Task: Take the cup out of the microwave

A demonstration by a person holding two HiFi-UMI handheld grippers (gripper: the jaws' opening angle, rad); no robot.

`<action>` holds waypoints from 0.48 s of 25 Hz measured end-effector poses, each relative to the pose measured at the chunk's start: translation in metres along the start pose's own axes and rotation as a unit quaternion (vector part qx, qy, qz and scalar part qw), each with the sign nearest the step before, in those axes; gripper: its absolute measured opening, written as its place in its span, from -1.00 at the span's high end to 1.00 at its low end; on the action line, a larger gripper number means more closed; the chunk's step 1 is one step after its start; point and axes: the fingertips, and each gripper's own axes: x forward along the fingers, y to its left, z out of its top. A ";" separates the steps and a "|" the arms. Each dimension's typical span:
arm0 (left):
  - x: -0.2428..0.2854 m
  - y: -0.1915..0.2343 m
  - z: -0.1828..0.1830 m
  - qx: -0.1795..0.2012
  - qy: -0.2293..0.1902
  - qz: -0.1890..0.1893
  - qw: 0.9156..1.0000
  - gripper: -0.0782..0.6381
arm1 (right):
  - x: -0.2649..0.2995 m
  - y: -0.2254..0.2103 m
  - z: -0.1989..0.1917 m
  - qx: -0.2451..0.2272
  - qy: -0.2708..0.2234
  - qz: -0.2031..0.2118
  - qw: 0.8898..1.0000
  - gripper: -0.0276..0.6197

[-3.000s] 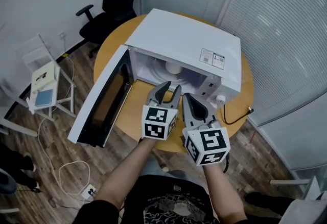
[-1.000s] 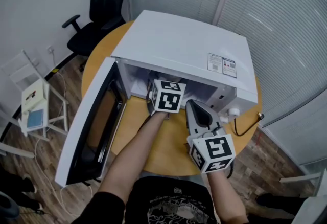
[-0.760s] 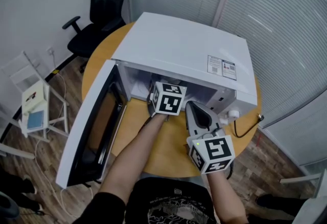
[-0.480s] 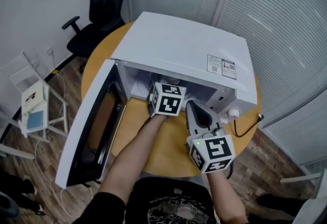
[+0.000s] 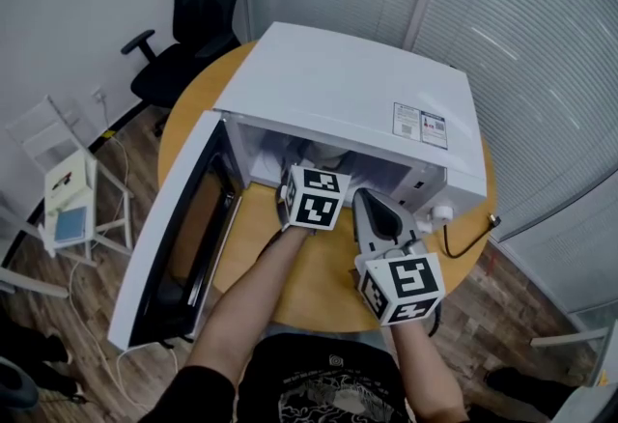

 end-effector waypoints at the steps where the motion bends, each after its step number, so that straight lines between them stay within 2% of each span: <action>1: -0.002 0.000 0.000 -0.002 -0.003 0.000 1.000 -0.28 | 0.000 0.001 0.000 0.001 0.001 0.001 1.000 0.87; 12: -0.026 -0.014 -0.005 -0.020 -0.015 -0.012 1.000 -0.27 | -0.003 -0.001 -0.004 0.015 0.010 0.003 1.000 0.87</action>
